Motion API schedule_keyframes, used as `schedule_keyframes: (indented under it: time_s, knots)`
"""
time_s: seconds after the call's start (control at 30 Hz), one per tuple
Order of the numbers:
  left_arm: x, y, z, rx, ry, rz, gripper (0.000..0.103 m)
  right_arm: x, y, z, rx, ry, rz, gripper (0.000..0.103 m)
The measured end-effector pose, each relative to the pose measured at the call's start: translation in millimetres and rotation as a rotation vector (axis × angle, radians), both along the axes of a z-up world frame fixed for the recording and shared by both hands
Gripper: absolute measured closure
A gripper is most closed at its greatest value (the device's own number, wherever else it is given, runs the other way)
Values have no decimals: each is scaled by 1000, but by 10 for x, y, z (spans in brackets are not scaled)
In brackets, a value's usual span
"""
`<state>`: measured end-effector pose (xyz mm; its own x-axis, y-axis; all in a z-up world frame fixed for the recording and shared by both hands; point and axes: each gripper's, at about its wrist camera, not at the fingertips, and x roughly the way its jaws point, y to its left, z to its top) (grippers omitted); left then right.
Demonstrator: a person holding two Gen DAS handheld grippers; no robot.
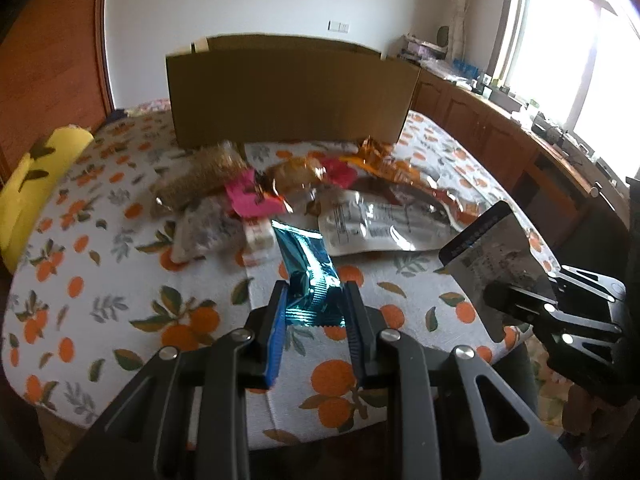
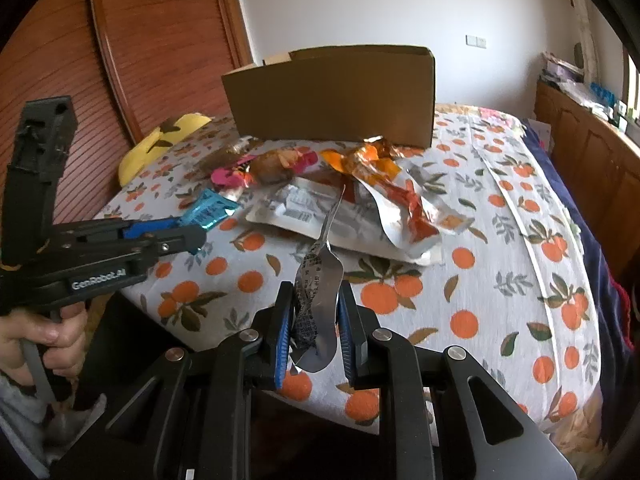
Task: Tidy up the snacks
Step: 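Carry both snacks over the cardboard box and open both tools to drop them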
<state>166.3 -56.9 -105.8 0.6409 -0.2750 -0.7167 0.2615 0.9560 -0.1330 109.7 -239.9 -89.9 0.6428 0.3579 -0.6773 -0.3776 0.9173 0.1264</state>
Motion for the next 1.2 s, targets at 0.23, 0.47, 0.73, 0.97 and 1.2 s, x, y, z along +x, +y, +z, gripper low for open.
schedule_keyframes:
  time_s: [0.23,0.47,0.73,0.97,1.2]
  knots:
    - [18,24,216,4,-54,-12,78,107,33,162,-3,-28,11,84]
    - [262,30,466,10,-108,-28,78,400,21,397,10,-70,15,84]
    - [820,81,845,31,-182,-39,78,901,33,838,22,-159,33,84]
    - [1307,140,1033,60,-222,-40,78,1381,149,1061,9,-215,67,84]
    - [1688,131,1068,78,-229,-58,78,1740,278,1057,-7,-229,89,84]
